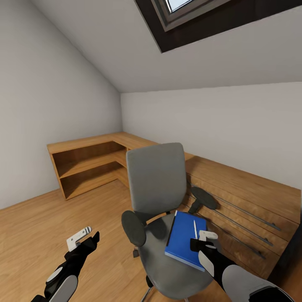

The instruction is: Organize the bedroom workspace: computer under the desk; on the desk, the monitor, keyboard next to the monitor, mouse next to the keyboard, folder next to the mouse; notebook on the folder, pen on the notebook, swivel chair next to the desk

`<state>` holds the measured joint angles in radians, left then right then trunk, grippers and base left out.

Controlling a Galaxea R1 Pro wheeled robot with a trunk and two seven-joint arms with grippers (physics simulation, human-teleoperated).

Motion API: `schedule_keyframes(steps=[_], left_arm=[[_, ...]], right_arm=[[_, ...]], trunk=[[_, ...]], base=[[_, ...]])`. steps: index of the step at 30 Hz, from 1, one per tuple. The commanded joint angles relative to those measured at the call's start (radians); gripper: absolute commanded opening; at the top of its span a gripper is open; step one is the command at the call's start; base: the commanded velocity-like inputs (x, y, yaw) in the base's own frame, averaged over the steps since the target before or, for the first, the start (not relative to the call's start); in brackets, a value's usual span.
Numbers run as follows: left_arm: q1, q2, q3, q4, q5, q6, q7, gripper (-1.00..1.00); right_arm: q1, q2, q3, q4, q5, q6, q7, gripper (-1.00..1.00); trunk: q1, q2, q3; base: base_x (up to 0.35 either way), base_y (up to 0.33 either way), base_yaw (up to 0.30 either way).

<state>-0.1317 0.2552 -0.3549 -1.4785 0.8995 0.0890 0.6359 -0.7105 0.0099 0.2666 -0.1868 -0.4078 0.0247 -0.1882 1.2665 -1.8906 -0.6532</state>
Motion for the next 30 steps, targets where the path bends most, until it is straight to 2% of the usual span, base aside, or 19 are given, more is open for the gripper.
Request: schedule_keyframes(steps=[1,17,30], left_arm=[[-0.001,0.001,-0.001,-0.002,0.002,0.003,0.007,1.00],[0.000,0.002,-0.001,-0.002,0.001,0.001,0.007,1.00],[0.000,0.003,-0.001,-0.002,0.001,-0.002,0.008,1.00]], right_arm=[[0.000,-0.001,0.005,0.001,-0.014,0.002,-0.008,-1.00],[0.000,0.001,0.005,0.001,-0.014,0.001,-0.008,-1.00],[0.000,0.001,0.005,0.001,-0.014,0.001,-0.008,-1.00]], trunk=[[0.000,0.000,-0.001],[0.000,0.000,-0.001],[-0.050,0.091,0.039]], base=[[0.000,0.000,0.000],[0.000,0.000,0.000],[0.000,0.000,0.000]])
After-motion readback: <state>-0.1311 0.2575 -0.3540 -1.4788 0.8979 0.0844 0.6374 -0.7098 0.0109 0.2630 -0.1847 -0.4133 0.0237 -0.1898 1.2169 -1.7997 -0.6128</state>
